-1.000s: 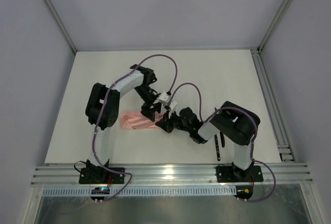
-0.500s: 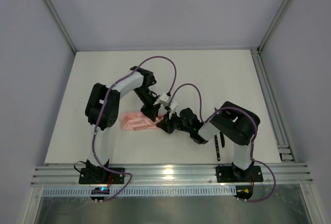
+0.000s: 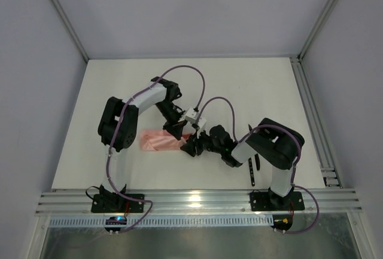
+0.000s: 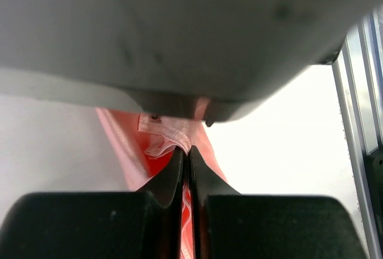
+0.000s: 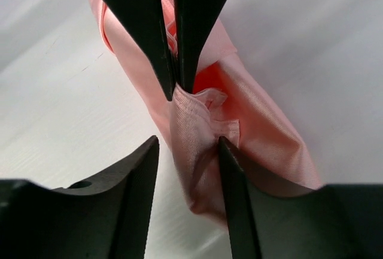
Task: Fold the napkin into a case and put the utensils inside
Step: Stuff the top corner of the square-folded napkin into the folded napkin.
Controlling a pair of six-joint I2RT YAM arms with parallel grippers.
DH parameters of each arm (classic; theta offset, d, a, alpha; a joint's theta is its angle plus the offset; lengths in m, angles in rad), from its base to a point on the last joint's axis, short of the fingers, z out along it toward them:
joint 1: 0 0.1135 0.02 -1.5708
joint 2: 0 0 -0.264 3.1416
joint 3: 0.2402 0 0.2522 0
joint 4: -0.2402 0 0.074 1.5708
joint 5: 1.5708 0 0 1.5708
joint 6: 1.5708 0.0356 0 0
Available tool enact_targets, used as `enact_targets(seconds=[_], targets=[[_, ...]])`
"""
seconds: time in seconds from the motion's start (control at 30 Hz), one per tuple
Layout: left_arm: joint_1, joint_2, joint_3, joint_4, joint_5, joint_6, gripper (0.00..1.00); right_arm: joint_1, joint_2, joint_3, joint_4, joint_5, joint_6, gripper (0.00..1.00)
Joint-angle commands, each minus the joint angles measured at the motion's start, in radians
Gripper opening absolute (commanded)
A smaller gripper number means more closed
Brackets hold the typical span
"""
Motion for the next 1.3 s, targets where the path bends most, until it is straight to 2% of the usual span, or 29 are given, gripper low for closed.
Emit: enact_targets(seconds=[0.0,0.13,0.27,0.43,0.57,0.73,0.93,1.03,1.1,1.27], targets=[[-0.032,-0.032,-0.011,-0.067,-0.089,0.004,0.00,-0.037,-0.122,-0.014,0.079,-0.047,-0.013,0.50],[-0.032,-0.029,-0.008,-0.076,-0.087,0.019,0.00,-0.083,-0.233,-0.066,0.012,-0.101,-0.039,0.57],[-0.032,-0.028,0.000,-0.093,-0.080,0.036,0.00,-0.099,-0.357,-0.077,-0.123,-0.150,-0.097,0.57],[-0.030,-0.020,0.029,-0.128,-0.061,0.062,0.00,-0.117,-0.377,-0.035,-0.191,-0.230,-0.130,0.57],[-0.028,-0.022,0.032,-0.143,-0.052,0.073,0.00,-0.164,-0.386,-0.057,-0.154,-0.281,-0.101,0.57],[-0.021,-0.037,0.035,-0.145,-0.020,0.076,0.00,-0.175,-0.393,-0.063,-0.198,-0.284,-0.127,0.56],[-0.005,-0.066,0.034,-0.156,0.006,0.082,0.00,-0.145,-0.350,-0.066,-0.146,-0.295,-0.133,0.56],[-0.001,-0.071,0.031,-0.165,0.017,0.087,0.00,-0.125,-0.262,-0.017,-0.129,-0.301,-0.124,0.56],[0.005,-0.074,0.034,-0.168,0.023,0.087,0.00,-0.123,-0.197,-0.011,-0.041,-0.305,-0.096,0.56],[0.011,-0.075,0.037,-0.189,0.043,0.117,0.00,-0.118,-0.110,0.024,0.001,-0.270,-0.064,0.56]])
